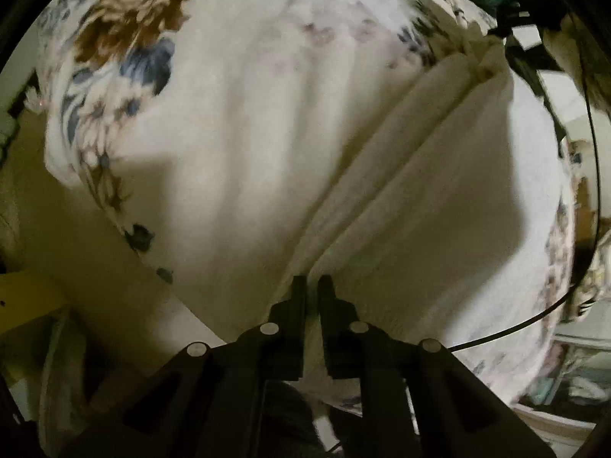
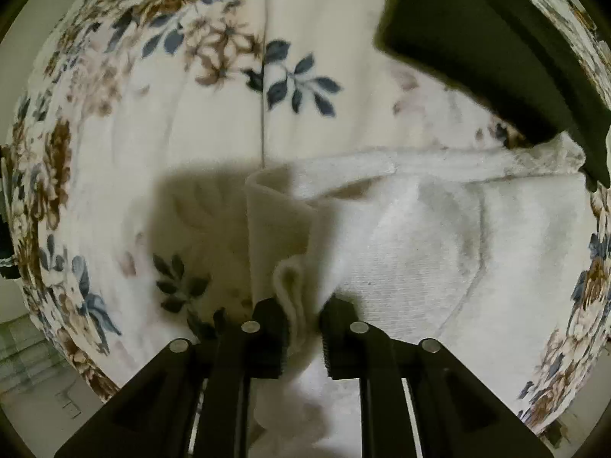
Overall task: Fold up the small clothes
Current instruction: 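Fold the hem toward the collar with both grippers and release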
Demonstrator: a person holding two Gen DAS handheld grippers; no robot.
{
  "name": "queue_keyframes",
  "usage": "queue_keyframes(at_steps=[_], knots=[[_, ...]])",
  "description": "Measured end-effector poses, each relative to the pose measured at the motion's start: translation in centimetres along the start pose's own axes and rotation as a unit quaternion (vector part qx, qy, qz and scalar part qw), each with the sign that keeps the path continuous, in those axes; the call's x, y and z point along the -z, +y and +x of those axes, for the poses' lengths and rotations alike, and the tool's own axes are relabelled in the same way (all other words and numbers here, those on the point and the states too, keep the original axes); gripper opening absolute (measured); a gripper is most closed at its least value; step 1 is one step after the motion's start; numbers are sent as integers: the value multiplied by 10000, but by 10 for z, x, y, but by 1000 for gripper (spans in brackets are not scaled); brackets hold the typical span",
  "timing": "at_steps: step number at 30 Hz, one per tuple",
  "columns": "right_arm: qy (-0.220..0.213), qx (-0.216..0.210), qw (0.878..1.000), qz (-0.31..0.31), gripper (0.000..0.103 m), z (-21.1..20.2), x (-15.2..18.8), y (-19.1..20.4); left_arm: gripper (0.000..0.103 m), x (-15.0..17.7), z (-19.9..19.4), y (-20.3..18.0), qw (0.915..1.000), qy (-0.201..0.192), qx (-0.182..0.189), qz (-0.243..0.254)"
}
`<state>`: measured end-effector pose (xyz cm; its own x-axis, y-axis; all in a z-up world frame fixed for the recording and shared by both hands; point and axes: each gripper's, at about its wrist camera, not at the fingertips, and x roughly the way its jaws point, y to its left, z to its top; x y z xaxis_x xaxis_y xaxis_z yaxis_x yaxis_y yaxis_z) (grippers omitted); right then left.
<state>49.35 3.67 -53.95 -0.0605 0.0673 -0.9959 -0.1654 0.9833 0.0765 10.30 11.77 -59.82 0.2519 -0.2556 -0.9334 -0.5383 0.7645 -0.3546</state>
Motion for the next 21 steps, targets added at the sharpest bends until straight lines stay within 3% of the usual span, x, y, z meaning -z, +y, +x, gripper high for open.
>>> queue_keyframes(at_steps=[4, 11, 13, 15, 21], knots=[[123, -720, 9973, 52, 60, -10, 7, -6, 36, -1, -9, 6, 9999, 84, -79, -46], [157, -2015, 9793, 112, 73, -53, 64, -50, 42, -14, -53, -15, 9999, -95, -49, -33], [105, -2209, 9749, 266, 75, -59, 83, -75, 50, -28, -63, -36, 9997, -202, -29, 148], [36, -2299, 9719, 501, 75, -63, 100, -111, 59, -45, -70, -61, 9989, -320, 37, 354], [-185, -2177, 9642, 1506, 75, -63, 128, -228, 65, -140, -62, -160, 9889, -784, 287, 1229]])
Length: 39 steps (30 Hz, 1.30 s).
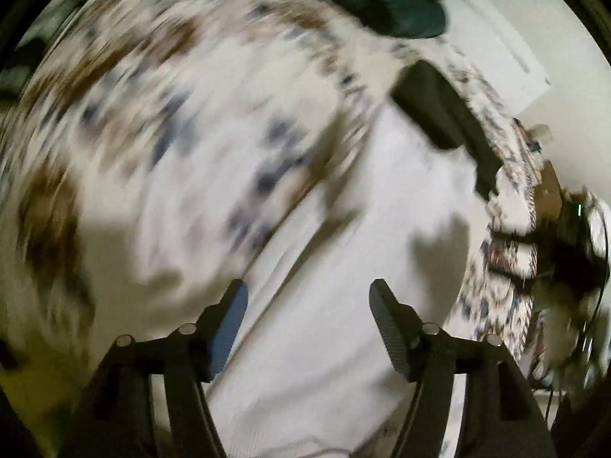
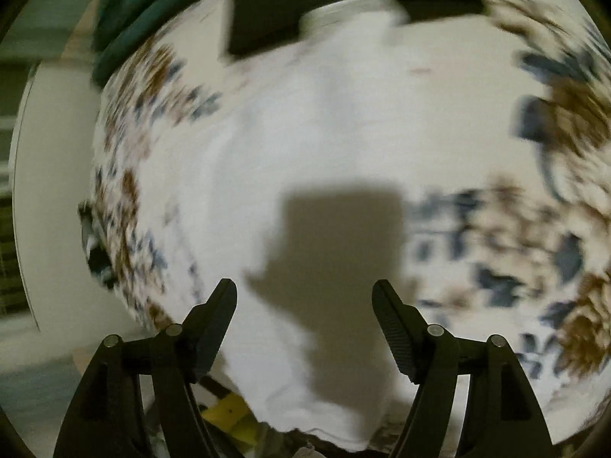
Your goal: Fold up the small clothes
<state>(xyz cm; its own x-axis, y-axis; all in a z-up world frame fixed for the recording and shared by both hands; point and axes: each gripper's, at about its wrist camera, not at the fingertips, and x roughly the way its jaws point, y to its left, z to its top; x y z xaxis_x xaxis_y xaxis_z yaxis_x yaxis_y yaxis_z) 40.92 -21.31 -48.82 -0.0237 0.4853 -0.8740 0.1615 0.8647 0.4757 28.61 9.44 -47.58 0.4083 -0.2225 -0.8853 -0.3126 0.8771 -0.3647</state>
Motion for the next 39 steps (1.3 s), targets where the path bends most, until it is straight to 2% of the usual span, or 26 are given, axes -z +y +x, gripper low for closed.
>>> queue_keyframes(at_steps=[3, 7, 8, 9, 10, 12, 13, 14, 15, 18, 20, 21, 22, 23, 24, 25, 26, 29, 33, 37, 39], knots=[[-221, 4, 9993, 294, 75, -11, -17, -32, 65, -53, 41, -25, 9996, -15, -46, 296], [-481, -17, 9976, 503, 75, -8, -56, -58, 65, -107, 107, -46, 9967, 241, -183, 757], [-509, -39, 9972, 545, 75, -4, -65, -59, 61, -118, 126, -50, 9950, 312, -221, 928], [-518, -89, 9969, 588, 75, 1, -74, -62, 49, -123, 136, -52, 9937, 337, -253, 1042], [-513, -159, 9965, 644, 75, 8, -84, -64, 9, -127, 145, -52, 9926, 409, -155, 1136], [-488, -192, 9957, 766, 75, 24, -99, -62, 10, -139, 149, -55, 9921, 383, -4, 1198], [-467, -230, 9954, 802, 67, 32, -103, -59, 10, -144, 146, -58, 9911, 302, 84, 1295], [-483, -267, 9954, 789, 52, 37, -106, -55, 9, -148, 142, -61, 9903, 251, 135, 1361], [-529, -187, 9955, 766, 14, 41, -109, -51, 9, -153, 140, -64, 9892, 224, 223, 1432], [-930, 174, 9919, 851, 12, 38, -110, -43, 10, -170, 156, -61, 9869, 434, 355, 1512], [-993, 477, 9893, 953, 12, 41, -109, -43, 15, -175, 171, -51, 9857, 832, 556, 1355], [-973, 588, 9890, 947, 15, 42, -107, -42, 16, -174, 169, -47, 9850, 927, 664, 1291], [-923, 657, 9894, 911, 23, 42, -104, -40, 19, -172, 162, -46, 9845, 936, 716, 1299], [-854, 643, 9904, 879, 30, 40, -100, -39, 28, -169, 153, -43, 9842, 898, 742, 1330], [-782, 581, 9914, 871, 46, 34, -91, -38, 33, -163, 140, -38, 9846, 850, 732, 1338], [-753, 457, 9922, 880, 58, 28, -82, -39, 41, -153, 122, -30, 9849, 777, 815, 1316], [-716, 308, 9928, 905, 60, 21, -70, -40, 47, -147, 111, -25, 9852, 743, 829, 1301], [-545, -37, 9938, 969, 60, 2, -23, -49, 54, -103, 64, 7, 9879, 687, 833, 1113], [-275, -202, 9937, 1070, 60, -6, 60, -67, 54, -33, 27, 39, 9904, 873, 488, 954], [137, -190, 9922, 1226, 60, 19, 148, -85, 54, 45, 19, 72, 9867, 1395, -17, 838], [464, -210, 9895, 1349, 60, 48, 190, -92, 54, 84, 25, 85, 9825, 1681, -240, 768]])
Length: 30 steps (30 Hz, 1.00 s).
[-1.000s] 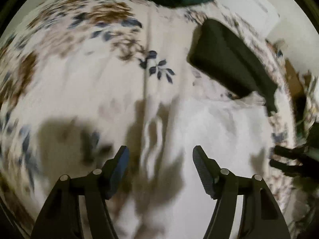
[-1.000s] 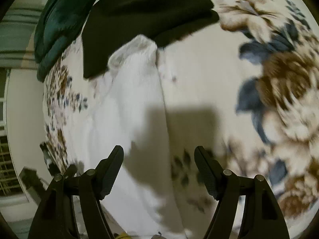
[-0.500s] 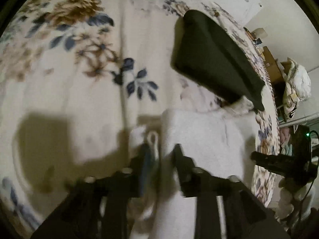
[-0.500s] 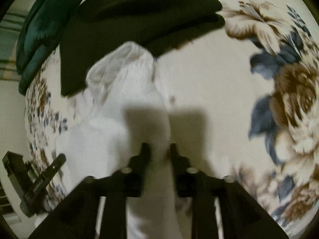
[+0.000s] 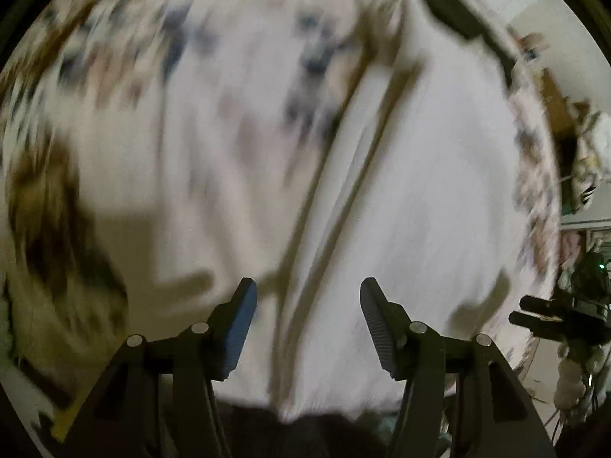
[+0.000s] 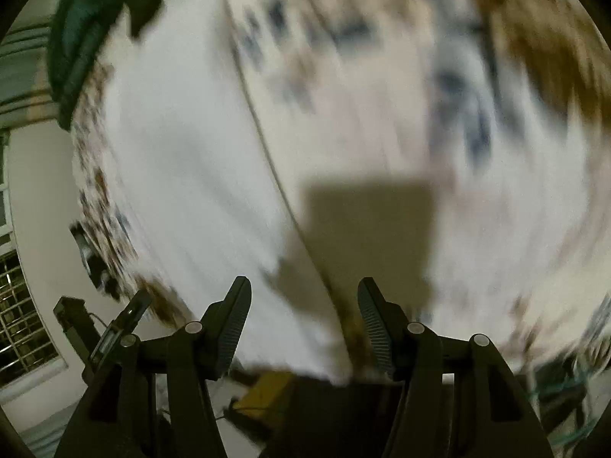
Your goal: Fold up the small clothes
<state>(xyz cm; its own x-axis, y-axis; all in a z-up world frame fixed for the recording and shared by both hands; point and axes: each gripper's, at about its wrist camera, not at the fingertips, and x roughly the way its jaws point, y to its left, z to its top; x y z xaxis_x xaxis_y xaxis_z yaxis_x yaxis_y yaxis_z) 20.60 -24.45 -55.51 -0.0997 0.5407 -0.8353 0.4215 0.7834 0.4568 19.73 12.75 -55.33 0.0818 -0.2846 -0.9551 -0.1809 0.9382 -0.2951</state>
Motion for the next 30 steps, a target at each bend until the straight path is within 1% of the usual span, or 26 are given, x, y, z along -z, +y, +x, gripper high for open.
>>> queue_keyframes(at_steps=[2, 4, 5, 6, 7, 8, 9, 10, 12, 15, 17, 19, 22, 24, 26, 27, 28, 29, 30], knots=[[205, 89, 9997, 51, 60, 26, 30, -13, 54, 19, 13, -2, 9998, 144, -135, 23], [323, 242, 9992, 9, 60, 54, 56, -20, 52, 36, 26, -8, 9995, 156, -261, 116], [347, 286, 9990, -9, 60, 64, 63, -21, 45, 44, 30, -11, 9994, 99, -293, 153], [362, 357, 9987, -40, 60, 77, 72, -20, 30, 49, 31, -14, 9994, -5, -314, 171], [352, 404, 9986, -35, 54, 86, 78, -21, 2, 52, 32, -16, 9991, -46, -379, 165], [280, 416, 9987, -17, 44, 92, 85, -21, 3, 56, 32, -19, 9991, -111, -390, 130], [214, 464, 9987, -8, 21, 94, 88, -21, 3, 58, 29, -20, 9991, -208, -354, 102], [124, 573, 9983, 0, 7, 98, 93, -19, 2, 61, 25, -22, 9989, -316, -348, 83], [-92, 749, 9971, 9, 0, 97, 96, -11, 2, 68, 16, -23, 9984, -496, -257, 60], [-361, 1082, 9935, -50, 0, 93, 107, -4, 2, 74, 6, -22, 9982, -585, -141, 9], [-412, 1247, 9913, -66, 0, 91, 113, 0, 2, 78, -5, -15, 9980, -623, -54, -60], [-370, 1364, 9899, -76, 0, 91, 122, -2, 2, 83, -10, -12, 9978, -654, 16, -107], [-276, 1285, 9913, -121, 0, 90, 135, -10, 2, 86, -15, -6, 9976, -672, 107, -123], [-221, 1030, 9943, -137, 0, 91, 138, -13, 2, 85, -15, -2, 9974, -687, 136, -194], [-115, 609, 9980, 74, 13, 88, 136, -25, 2, 83, -13, 0, 9969, -702, 192, -288], [-99, 408, 9989, 185, 35, 89, 132, -28, 2, 81, -12, 0, 9968, -717, 195, -305], [-116, 242, 9993, 266, 49, 91, 129, -29, 2, 83, -13, 2, 9968, -719, 197, -300], [-141, 139, 9993, 318, 50, 92, 127, -30, 2, 83, -14, 4, 9968, -714, 202, -301], [-95, 140, 9994, 297, 50, 96, 124, -27, 2, 82, -14, 4, 9969, -704, 204, -293]])
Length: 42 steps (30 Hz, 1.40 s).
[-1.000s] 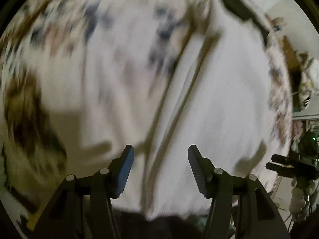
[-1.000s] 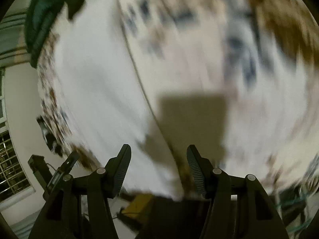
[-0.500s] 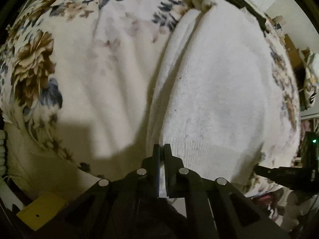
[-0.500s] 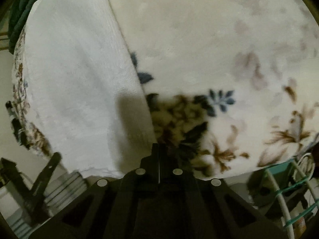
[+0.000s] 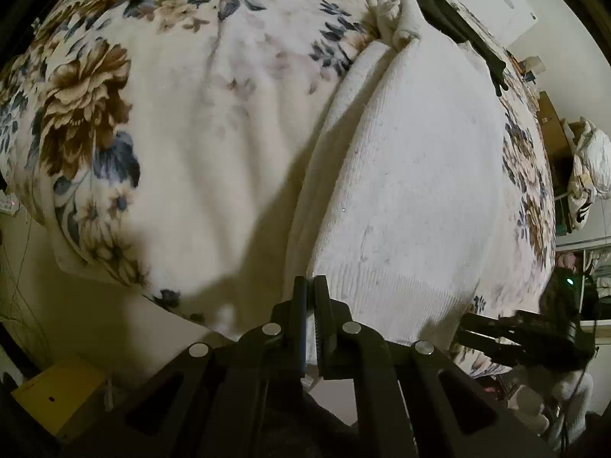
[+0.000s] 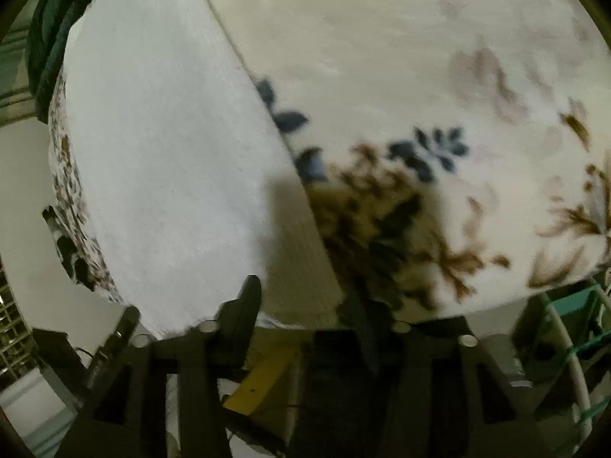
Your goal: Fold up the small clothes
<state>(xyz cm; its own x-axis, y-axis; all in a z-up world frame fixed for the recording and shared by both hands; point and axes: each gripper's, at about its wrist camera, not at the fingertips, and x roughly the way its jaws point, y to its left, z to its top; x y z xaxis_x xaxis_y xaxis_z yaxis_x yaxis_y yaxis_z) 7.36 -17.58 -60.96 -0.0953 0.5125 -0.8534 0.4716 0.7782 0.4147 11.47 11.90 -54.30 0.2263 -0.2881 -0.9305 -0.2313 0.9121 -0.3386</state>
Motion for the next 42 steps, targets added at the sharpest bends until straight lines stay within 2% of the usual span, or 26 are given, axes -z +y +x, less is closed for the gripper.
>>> queue_keyframes(at_steps=[2, 3, 4, 8, 13, 17, 20, 21, 22, 23, 24, 25, 26, 29, 31, 37, 39, 40, 41, 42], knots=[[196, 192, 9996, -91, 49, 14, -4, 6, 2, 1, -1, 1, 10000, 19, -26, 26], [226, 263, 9993, -133, 23, 22, -4, 8, 2, 2, -1, 1, 10000, 35, -11, 25], [182, 366, 9990, -165, 8, 24, -4, 11, 2, 3, -1, 1, 10000, 71, -14, 34], [-149, 962, 9945, -394, 6, 17, 17, 24, 2, 10, -3, 3, 9998, 148, -54, 82], [-98, 1324, 9891, -637, 5, 15, 43, 32, 2, 18, 12, 7, 9988, 393, -200, 193], [38, 1466, 9870, -661, 5, 25, 44, 21, 3, 15, 49, 19, 9965, 776, -261, 137], [226, 1370, 9882, -651, 10, 39, 31, 23, 7, 8, 47, 22, 9962, 868, 37, 13], [259, 1243, 9898, -651, 15, 38, 16, 24, 8, 6, 41, 23, 9961, 873, 116, -18], [303, 1109, 9914, -624, 26, 40, 11, 27, 16, 5, 37, 24, 9962, 851, 179, -36], [343, 954, 9932, -565, 35, 36, 6, 23, 35, 4, 31, 27, 9965, 802, 230, -56], [336, 757, 9954, -474, 50, 32, 4, 17, 47, 3, 28, 32, 9968, 739, 295, -105], [302, 543, 9973, -401, 54, 27, 4, 12, 65, 2, 28, 37, 9966, 707, 387, -152], [286, 454, 9979, -360, 55, 25, 4, 8, 65, 1, 29, 41, 9964, 691, 440, -218], [291, 162, 9992, -212, 57, 29, -2, -2, 65, -7, 47, 47, 9929, 790, 821, -344], [378, -138, 9992, -77, 57, 36, -10, -9, 65, -12, 67, 37, 9914, 977, 862, -156], [318, -198, 9992, -145, 64, 52, -9, 2, 65, -5, 67, -2, 9946, 695, 168, 759], [280, -100, 9992, -276, 64, 53, -4, 8, 53, 1, 68, -13, 9925, 664, -114, 1021], [256, -27, 9991, -346, 59, 53, -5, 15, 43, 1, 69, -16, 9917, 648, -199, 1096], [230, 91, 9989, -409, 54, 57, -2, 22, 32, 1, 69, -18, 9914, 645, -274, 1107], [195, 214, 9986, -447, 40, 58, 0, 25, 23, 1, 69, -19, 9920, 654, -219, 1057]])
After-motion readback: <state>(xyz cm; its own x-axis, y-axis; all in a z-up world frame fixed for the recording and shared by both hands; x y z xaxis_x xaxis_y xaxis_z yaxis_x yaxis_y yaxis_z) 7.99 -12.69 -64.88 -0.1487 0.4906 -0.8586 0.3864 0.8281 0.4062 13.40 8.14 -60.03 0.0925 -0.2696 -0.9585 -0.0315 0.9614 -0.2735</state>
